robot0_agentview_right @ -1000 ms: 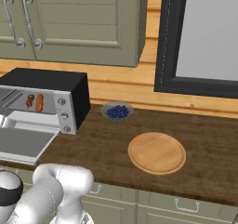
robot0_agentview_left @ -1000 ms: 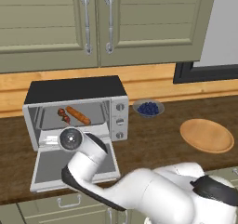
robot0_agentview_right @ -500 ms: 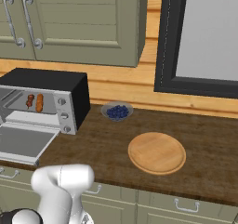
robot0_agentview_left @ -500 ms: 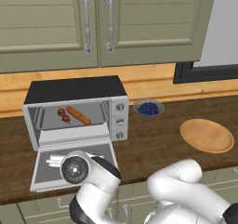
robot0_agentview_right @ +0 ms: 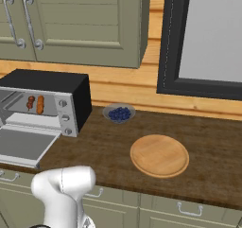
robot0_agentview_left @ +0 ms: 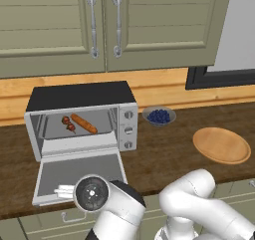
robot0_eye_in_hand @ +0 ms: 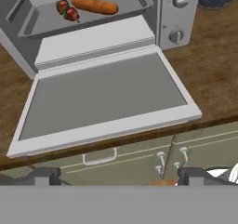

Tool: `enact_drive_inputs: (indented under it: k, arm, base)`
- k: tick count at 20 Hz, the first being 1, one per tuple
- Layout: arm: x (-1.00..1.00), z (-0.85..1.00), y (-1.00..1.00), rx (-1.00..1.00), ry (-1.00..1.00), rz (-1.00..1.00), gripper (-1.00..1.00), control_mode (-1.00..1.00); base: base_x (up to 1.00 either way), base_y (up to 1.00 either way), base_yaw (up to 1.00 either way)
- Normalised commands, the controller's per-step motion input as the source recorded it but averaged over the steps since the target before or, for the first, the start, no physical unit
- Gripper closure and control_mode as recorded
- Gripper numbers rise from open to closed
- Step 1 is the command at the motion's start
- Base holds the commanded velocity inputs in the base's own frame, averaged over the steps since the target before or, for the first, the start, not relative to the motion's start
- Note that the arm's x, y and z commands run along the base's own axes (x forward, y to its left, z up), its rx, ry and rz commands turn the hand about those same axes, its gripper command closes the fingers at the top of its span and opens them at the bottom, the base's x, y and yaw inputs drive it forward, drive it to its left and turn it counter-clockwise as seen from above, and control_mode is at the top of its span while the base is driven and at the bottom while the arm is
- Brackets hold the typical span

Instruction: Pick up the kebab skewer and baguette bread, and place them inside the toaster oven. Close the toaster oven door and start by setting the timer.

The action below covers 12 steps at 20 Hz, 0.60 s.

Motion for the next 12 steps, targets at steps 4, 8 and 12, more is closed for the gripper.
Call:
enact_drive_inputs:
  k: [4,8,12]
  arm:
    - [-0.22,-0.05,-0.05,-0.03,0.18,0.00,-1.00,-1.00]
    - [-0.16,-0.23,0.00,-0.07,0.12,0.00,-1.00,-1.00]
    - [0.01,-0.12,-0.04,-0.07,0.01,0.02,-1.00,-1.00]
  base:
    - [0.00,0.00,0.00]
    - [0.00,0.00,0.00]
    - [0.00,0.00,0.00]
